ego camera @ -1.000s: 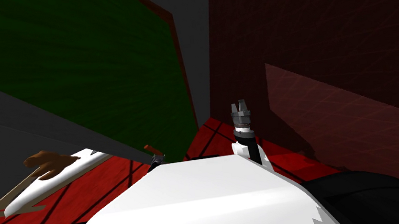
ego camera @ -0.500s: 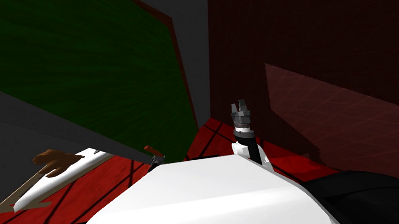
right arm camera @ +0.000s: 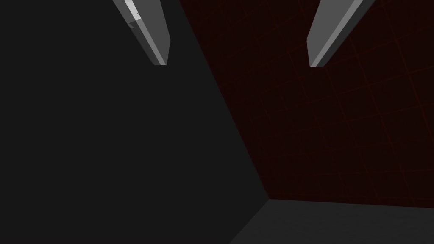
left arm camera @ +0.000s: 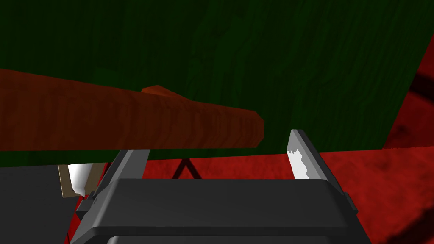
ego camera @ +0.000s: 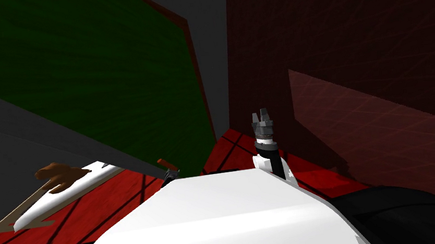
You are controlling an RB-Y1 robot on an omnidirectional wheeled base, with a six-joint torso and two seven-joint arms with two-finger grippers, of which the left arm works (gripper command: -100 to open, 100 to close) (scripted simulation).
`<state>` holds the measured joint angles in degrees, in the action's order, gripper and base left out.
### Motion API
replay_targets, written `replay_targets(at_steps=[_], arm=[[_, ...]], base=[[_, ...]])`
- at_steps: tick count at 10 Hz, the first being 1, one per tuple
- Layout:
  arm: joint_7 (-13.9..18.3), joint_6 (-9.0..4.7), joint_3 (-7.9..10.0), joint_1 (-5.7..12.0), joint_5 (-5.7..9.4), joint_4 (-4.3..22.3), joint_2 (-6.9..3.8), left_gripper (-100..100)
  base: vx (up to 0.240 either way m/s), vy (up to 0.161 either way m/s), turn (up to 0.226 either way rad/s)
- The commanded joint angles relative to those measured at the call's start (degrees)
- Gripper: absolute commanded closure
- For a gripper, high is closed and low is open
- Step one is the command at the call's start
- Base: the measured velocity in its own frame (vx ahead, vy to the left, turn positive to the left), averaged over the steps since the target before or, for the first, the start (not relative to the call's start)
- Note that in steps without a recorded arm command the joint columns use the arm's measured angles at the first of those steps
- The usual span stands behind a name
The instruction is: Push the door open
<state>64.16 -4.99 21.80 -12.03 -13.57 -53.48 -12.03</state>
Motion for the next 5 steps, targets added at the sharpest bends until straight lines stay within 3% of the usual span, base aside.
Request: replay_targets(at_steps=[1,3,4,5], arm=[[0.2,0.89,-1.58,-0.09,0.0,0.4,1.3,100],[0.2,0.89,-1.58,-0.09,0.0,0.4,1.3,100],[-0.3,1.9,-0.79,0.57,-0.94,0.9,-0.26,100],[-0.3,1.9,-0.79,0.57,-0.94,0.9,-0.26,100]], base=[[-0.003,-0.003,-0.014],[-0.002,0.001,0.008],[-0.027,-0.044,0.05],[-0.031,-0.058,0.023]])
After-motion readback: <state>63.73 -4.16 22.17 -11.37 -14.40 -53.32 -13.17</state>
